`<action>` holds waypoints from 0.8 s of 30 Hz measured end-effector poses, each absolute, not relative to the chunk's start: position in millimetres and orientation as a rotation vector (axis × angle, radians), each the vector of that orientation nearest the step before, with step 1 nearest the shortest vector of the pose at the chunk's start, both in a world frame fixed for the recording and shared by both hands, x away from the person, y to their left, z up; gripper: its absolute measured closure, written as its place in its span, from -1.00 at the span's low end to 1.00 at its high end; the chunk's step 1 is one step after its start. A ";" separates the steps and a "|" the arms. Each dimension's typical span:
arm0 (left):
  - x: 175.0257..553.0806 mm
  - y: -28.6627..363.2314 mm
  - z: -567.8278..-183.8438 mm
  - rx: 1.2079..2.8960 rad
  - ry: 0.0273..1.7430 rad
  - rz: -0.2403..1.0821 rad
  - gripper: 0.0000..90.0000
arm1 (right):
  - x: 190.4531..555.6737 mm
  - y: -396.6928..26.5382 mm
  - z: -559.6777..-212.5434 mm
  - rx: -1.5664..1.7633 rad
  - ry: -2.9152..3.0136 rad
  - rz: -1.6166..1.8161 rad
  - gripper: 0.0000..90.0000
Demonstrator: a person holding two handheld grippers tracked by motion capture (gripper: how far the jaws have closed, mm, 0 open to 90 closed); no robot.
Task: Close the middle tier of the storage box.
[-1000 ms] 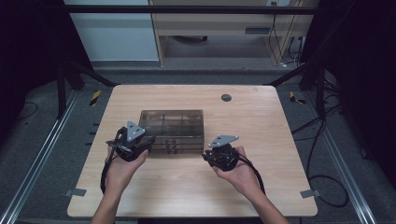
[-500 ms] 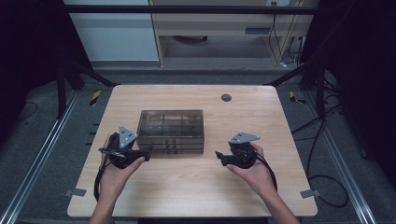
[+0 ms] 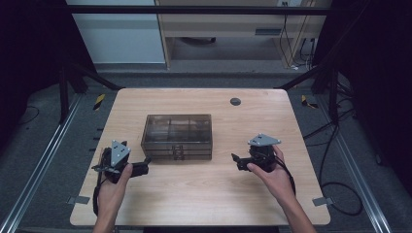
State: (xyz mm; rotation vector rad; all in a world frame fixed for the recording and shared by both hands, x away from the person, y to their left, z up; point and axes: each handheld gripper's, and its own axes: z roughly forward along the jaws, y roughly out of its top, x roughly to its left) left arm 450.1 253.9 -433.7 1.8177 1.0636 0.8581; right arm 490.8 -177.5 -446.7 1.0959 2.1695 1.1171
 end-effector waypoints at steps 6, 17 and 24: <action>454.8 271.3 -446.0 1.793 1.109 0.853 -0.92 | 489.0 -184.4 -447.8 1.084 2.160 1.110 -0.78; 458.6 288.3 -450.7 1.764 1.140 0.897 -0.91 | 490.6 -200.7 -448.3 1.131 2.116 1.106 -0.80; 460.3 298.5 -454.9 1.750 1.152 0.917 -0.91 | 494.5 -216.3 -455.6 1.173 2.064 1.096 -0.80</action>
